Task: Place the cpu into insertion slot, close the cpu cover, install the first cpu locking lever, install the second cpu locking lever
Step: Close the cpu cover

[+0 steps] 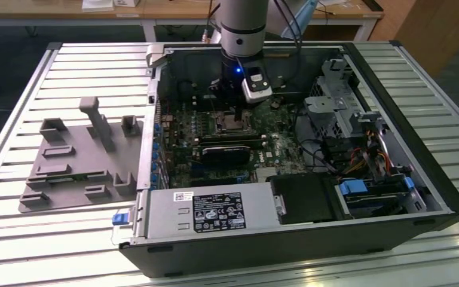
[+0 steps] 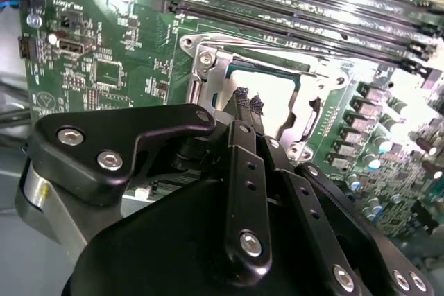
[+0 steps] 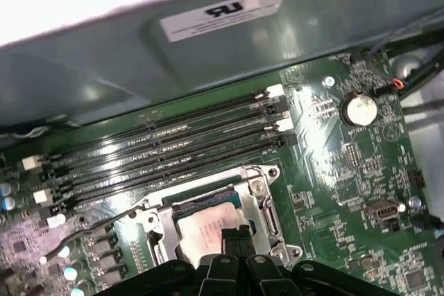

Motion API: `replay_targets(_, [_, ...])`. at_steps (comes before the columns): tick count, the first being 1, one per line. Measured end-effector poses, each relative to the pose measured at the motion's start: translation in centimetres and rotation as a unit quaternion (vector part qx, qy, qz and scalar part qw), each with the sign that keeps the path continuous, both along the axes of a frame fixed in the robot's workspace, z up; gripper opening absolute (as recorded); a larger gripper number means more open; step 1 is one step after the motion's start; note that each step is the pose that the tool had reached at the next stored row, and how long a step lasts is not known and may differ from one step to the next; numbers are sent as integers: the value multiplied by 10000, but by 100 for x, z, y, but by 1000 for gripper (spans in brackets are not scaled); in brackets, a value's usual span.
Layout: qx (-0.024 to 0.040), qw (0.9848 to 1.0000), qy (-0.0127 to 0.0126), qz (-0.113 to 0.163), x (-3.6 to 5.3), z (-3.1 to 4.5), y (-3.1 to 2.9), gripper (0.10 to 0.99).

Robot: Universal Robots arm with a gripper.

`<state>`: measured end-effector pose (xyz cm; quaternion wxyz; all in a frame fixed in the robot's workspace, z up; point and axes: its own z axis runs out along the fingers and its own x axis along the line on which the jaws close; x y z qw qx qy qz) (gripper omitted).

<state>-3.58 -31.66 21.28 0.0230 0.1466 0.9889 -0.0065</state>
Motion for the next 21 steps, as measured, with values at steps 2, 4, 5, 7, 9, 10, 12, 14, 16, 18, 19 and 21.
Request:
replay_targets(2, [1, 9999, -11, 135, 0, -2, 0, 102])
replay_targets(4, [1, 9996, -18, 278, 0, -5, -1, 102])
replay_targets(5, [1, 9994, -22, 350, 0, -7, -1, 102])
replay_targets(7, [0, 9988, -27, 494, 0, -9, -1, 102])
replay_targets(9, [1, 9980, -31, 628, 0, -12, -1, 102])
replay_targets(10, [0, 9976, -33, 697, 0, -13, -1, 102])
replay_targets(12, [1, 9965, -36, 835, 0, -17, -1, 102])
replay_targets(14, [1, 9953, -36, 972, -1, -20, -1, 102])
replay_targets(16, [0, 9941, -35, 1089, -1, -23, -1, 102])
replay_targets(18, [-6, 9929, -34, 1187, -3, -25, -1, 102])
replay_targets(19, [-9, 9927, -35, 1203, -10, -25, -1, 102])
replay_targets(21, [-11, 9927, -43, 1205, -32, -26, -1, 102])
